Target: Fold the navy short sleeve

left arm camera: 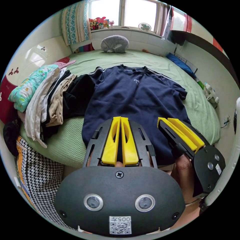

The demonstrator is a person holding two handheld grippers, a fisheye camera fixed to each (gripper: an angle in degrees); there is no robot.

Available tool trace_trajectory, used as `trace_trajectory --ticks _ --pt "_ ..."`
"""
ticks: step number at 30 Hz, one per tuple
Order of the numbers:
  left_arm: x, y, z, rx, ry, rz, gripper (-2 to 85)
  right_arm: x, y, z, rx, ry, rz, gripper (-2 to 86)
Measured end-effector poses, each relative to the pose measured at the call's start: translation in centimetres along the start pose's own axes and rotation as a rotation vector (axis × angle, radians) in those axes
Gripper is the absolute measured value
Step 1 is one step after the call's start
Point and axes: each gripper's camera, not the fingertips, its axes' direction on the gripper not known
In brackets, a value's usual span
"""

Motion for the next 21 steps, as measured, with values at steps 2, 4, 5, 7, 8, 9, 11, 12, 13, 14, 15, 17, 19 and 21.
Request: trace_trajectory --ticks 2,4,5,7,8,9,11,12,13,14,15,17,19,21 --pt "0.2 -0.1 0.2 -0.002 -0.001 0.003 -0.2 0.1 0.0 0.1 0.000 -0.001 0.000 4.7" --pt "0.4 -0.2 0.4 -0.004 -0.005 0.009 -0.2 0.2 0.1 0.2 0.001 0.000 0.000 4.8" --pt "0.6 -0.2 0.5 0.001 -0.014 0.016 -0.2 0.3 0.1 0.3 0.001 0.003 -0.001 4.8" --pt "0.8 -0.3 0.6 0.011 -0.022 0.032 -0.1 0.5 0.1 0.4 0.001 0.007 -0.001 4.8" --pt "0.9 -0.4 0.7 0.013 -0.024 0.043 -0.1 0.7 0.1 0.5 0.001 0.009 -0.001 4.8" --pt "0.9 -0.5 0.8 0.017 -0.032 0.045 0.0 1.0 0.1 0.6 0.001 0.011 -0.001 4.8" --pt "0.6 -0.6 1.0 0.020 -0.037 0.047 0.2 1.5 0.2 0.7 0.000 0.021 0.000 4.9" --pt "0.4 -0.8 1.2 0.011 -0.042 0.047 0.3 2.0 0.2 0.8 -0.001 0.025 0.003 5.0" --pt "0.3 -0.9 1.4 0.003 -0.045 0.046 0.5 2.3 0.3 0.8 -0.002 0.024 0.005 5.1" --pt "0.0 -1.1 1.8 -0.010 -0.048 0.045 0.8 2.9 0.3 0.9 -0.003 0.021 0.012 5.4" --pt "-0.3 -1.2 2.1 -0.023 -0.047 0.047 1.2 3.5 0.4 1.0 -0.006 0.020 0.021 5.9" --pt "-0.6 -1.5 2.7 -0.040 -0.028 0.065 2.5 4.5 0.4 1.2 -0.008 0.010 0.032 6.9" --pt "-0.6 -1.7 3.2 -0.049 -0.022 0.077 5.1 5.3 0.5 1.4 -0.005 0.015 0.035 8.0" --pt "-0.3 -1.8 3.6 -0.043 -0.013 0.086 5.9 6.0 0.4 1.8 -0.006 0.028 0.032 8.7"
